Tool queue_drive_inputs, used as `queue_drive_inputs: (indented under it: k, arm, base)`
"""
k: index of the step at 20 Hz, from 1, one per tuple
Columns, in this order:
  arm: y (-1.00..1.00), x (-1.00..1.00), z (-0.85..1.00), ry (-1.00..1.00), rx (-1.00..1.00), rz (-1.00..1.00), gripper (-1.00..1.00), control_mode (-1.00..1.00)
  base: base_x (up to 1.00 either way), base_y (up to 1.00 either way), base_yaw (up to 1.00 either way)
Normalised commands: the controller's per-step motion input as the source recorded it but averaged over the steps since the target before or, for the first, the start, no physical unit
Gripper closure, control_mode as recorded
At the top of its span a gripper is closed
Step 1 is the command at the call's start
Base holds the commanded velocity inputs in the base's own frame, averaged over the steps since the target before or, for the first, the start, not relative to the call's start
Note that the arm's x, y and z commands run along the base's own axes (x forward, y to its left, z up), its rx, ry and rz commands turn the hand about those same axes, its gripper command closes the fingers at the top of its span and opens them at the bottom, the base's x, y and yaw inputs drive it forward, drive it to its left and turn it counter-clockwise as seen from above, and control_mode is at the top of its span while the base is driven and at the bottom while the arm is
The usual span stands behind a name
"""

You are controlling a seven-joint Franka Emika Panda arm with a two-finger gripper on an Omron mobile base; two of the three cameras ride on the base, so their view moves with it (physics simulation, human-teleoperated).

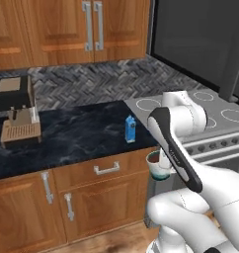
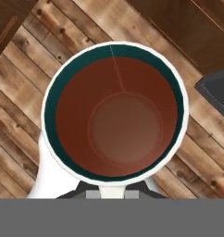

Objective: Place the microwavable item in the microwave. Then, close the microwave door and press the start button.

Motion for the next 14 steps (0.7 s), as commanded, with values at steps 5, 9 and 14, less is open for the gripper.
queue_drive_inputs:
  k: [5, 9, 14]
  arm:
    - [0.00, 0.00, 0.00, 0.00, 0.00, 0.00, 1.00, 1.00]
    - [0.00, 0.00, 0.00, 0.00, 0.00, 0.00, 1.00, 1.00]
    - [0.00, 0.00, 0.00, 0.00, 0.00, 0.00, 1.00, 1.00]
  base:
    - [-0.05, -0.51, -0.48]
    - [0.00, 0.20, -0.71]
    - [-0.04, 0.41, -0.85]
